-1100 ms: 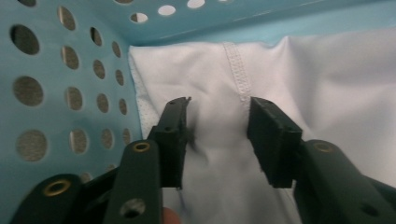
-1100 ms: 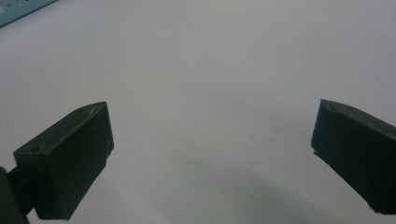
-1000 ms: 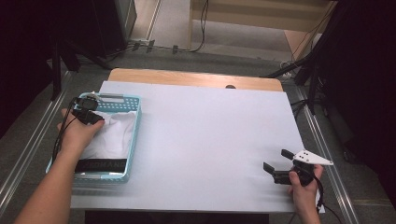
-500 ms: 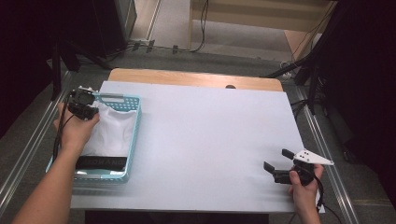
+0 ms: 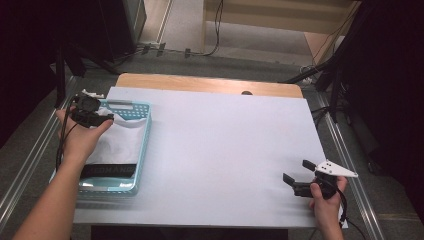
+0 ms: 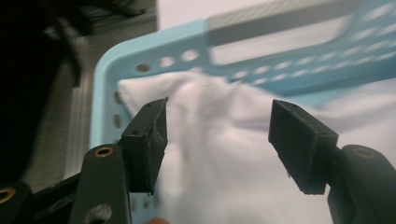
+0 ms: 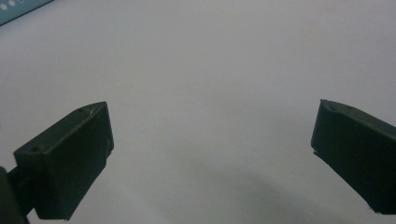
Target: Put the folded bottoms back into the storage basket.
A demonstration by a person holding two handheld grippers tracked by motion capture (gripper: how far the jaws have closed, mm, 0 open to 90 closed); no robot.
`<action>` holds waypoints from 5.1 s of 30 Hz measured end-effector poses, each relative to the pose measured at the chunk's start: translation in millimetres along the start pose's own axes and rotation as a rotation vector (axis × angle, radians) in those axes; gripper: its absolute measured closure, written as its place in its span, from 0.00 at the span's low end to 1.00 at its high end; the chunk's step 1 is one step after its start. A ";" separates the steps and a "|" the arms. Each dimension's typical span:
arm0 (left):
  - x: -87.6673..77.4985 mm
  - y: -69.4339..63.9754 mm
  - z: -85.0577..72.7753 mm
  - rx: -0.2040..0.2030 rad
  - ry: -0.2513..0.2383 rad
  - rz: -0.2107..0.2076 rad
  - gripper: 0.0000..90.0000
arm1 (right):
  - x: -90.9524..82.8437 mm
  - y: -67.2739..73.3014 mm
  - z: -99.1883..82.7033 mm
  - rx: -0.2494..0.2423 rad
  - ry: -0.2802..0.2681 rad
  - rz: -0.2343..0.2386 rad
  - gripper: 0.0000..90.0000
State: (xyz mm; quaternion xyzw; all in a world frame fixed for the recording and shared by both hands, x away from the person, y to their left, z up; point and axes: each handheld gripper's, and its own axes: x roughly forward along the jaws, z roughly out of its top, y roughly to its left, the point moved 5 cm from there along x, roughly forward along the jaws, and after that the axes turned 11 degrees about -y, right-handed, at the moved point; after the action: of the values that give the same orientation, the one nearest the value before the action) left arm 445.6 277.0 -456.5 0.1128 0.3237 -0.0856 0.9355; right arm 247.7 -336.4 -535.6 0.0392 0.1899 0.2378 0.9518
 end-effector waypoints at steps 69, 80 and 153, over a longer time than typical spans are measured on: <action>-19.5 -65.5 -24.4 -0.011 0.163 -0.438 0.97 | -7.2 -1.5 2.3 -0.032 -0.014 -0.046 0.00; 27.6 -63.7 -24.6 -0.166 0.144 -0.391 0.95 | -6.5 -1.4 1.5 -0.030 -0.012 -0.042 0.00; 69.9 -81.5 -5.2 -0.196 0.203 -0.297 0.98 | -9.8 -6.6 2.3 -0.032 -0.028 -0.060 0.00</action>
State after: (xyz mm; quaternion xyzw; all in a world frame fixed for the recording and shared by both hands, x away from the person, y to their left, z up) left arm 477.7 194.0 -516.9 -0.0196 0.4363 -0.1790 0.8816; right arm 243.5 -346.7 -531.3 0.0217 0.1738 0.2117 0.9615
